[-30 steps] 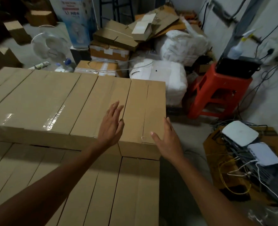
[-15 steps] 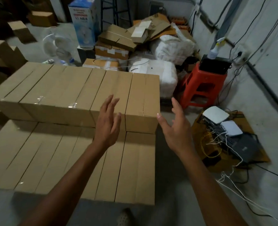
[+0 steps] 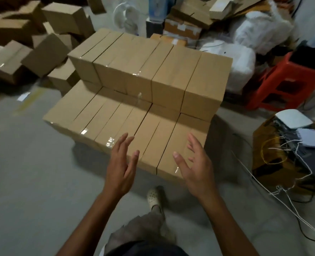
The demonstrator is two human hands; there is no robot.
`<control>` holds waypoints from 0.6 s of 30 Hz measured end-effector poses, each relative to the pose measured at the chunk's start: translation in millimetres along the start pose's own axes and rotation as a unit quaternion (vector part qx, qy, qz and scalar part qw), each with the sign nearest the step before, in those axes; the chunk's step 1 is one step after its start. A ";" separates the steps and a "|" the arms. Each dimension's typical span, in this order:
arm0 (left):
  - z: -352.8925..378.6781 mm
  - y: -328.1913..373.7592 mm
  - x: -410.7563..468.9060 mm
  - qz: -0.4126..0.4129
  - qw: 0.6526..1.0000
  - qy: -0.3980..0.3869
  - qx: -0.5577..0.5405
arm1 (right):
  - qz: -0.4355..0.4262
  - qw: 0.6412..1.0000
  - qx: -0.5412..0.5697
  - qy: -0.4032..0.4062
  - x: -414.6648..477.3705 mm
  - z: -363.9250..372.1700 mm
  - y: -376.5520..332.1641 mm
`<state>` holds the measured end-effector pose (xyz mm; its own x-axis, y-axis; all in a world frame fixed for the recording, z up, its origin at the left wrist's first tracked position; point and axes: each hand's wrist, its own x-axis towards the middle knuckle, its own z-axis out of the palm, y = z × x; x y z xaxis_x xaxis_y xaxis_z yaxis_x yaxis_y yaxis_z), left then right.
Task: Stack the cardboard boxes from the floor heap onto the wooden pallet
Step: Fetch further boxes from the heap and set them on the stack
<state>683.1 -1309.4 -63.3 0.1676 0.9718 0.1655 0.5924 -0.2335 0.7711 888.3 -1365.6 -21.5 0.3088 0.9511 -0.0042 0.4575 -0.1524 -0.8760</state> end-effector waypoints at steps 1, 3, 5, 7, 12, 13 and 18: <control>-10.1 -9.1 -17.0 -0.013 1.000 0.003 0.004 | 0.001 1.000 0.002 -0.022 -10.9 9.6 -2.7; -29.9 -26.4 -45.8 -0.035 0.999 0.014 0.020 | -0.002 0.998 -0.002 -0.056 -27.8 29.5 -6.6; -48.7 -42.8 -67.9 -0.063 0.997 0.031 0.037 | -0.003 0.996 -0.009 -0.085 -38.3 50.0 -10.3; -67.7 -58.1 -84.5 -0.089 0.994 0.049 0.047 | -0.006 0.993 -0.017 -0.114 -45.6 72.0 -15.1; -113.8 -104.3 -117.6 -0.137 0.986 0.074 0.064 | -0.026 0.979 -0.048 -0.195 -57.1 141.2 -33.1; -123.7 -114.9 -123.3 -0.145 0.984 0.078 0.065 | -0.031 0.976 -0.052 -0.207 -58.0 158.1 -38.6; -186.8 -177.7 -143.4 -0.190 0.974 0.102 0.066 | -0.054 0.963 -0.064 -0.257 -58.0 257.3 -77.1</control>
<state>406.6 -1401.5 -109.2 -0.2356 0.9718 0.0116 0.6801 0.1563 0.7162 620.6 -1339.9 -77.7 -0.1843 0.9656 -0.1832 0.5725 -0.0461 -0.8186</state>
